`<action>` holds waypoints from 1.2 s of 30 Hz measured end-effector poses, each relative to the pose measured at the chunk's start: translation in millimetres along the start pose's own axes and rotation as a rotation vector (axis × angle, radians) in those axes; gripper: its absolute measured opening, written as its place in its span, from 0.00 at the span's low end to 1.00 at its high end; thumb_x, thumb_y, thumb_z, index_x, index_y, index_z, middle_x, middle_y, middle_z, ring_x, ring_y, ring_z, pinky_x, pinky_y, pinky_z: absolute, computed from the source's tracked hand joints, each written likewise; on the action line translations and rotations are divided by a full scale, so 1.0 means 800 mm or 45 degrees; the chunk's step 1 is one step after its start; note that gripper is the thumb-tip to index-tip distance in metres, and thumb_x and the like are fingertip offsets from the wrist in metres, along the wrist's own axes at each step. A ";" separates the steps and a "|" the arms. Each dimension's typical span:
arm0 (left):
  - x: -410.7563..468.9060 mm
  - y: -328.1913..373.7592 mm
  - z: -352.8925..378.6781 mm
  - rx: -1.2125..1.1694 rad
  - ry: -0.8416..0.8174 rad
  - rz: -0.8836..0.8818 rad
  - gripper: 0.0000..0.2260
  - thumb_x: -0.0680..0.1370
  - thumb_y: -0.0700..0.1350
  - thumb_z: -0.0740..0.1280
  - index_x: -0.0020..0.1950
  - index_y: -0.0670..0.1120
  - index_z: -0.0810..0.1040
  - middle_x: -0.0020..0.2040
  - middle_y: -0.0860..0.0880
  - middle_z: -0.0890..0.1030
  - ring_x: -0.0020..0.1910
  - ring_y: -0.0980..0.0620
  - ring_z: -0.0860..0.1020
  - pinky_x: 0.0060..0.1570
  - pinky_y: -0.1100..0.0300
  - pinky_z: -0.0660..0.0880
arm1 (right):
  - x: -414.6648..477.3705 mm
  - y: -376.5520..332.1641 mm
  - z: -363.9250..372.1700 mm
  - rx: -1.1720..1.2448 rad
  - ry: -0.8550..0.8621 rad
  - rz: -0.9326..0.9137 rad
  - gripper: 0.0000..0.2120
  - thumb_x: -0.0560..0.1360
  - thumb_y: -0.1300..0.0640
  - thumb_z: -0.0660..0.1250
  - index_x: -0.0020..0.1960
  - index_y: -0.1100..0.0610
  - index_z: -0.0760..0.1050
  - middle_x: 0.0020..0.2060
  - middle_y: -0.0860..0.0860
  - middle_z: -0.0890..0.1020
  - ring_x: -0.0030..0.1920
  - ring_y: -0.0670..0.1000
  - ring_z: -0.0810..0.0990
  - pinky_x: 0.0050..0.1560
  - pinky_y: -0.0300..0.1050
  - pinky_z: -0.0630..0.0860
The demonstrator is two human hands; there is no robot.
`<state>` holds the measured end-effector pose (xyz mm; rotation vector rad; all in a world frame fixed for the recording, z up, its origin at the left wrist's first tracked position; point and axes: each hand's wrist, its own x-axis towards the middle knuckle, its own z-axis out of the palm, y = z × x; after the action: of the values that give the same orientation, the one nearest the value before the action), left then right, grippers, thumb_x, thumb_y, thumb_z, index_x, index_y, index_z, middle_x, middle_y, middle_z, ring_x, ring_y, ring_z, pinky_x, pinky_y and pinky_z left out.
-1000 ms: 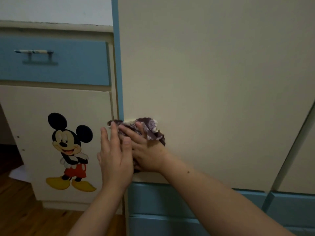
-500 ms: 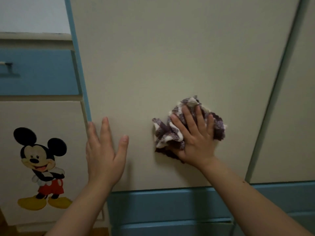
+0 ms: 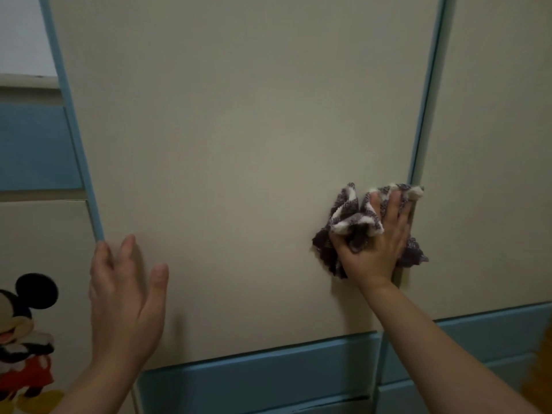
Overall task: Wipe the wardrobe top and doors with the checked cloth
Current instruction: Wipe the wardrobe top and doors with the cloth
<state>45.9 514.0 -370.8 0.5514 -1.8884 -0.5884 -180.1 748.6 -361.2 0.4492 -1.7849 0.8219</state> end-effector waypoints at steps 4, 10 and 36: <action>-0.001 0.004 -0.002 -0.078 0.037 -0.005 0.38 0.70 0.65 0.46 0.74 0.43 0.60 0.75 0.40 0.54 0.74 0.43 0.54 0.70 0.52 0.51 | 0.033 -0.034 0.002 0.098 0.092 0.002 0.41 0.68 0.31 0.59 0.73 0.54 0.60 0.73 0.61 0.60 0.73 0.63 0.53 0.68 0.69 0.53; -0.006 0.007 0.000 -0.167 0.098 0.017 0.36 0.73 0.64 0.45 0.73 0.42 0.59 0.74 0.40 0.58 0.72 0.44 0.57 0.66 0.57 0.51 | 0.013 -0.170 0.025 0.173 -0.003 -0.558 0.37 0.64 0.37 0.66 0.70 0.51 0.69 0.71 0.58 0.65 0.73 0.60 0.57 0.70 0.67 0.49; 0.042 0.032 -0.012 -0.022 0.191 0.194 0.33 0.75 0.68 0.44 0.75 0.54 0.48 0.77 0.43 0.46 0.74 0.52 0.46 0.69 0.43 0.44 | 0.054 -0.267 0.051 0.201 0.030 -1.094 0.33 0.66 0.39 0.65 0.68 0.50 0.71 0.70 0.55 0.69 0.72 0.60 0.62 0.69 0.65 0.47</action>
<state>39.7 512.0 -327.8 0.4240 -1.7638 -0.4512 -84.4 575.5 -261.5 1.1935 -1.3046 0.3438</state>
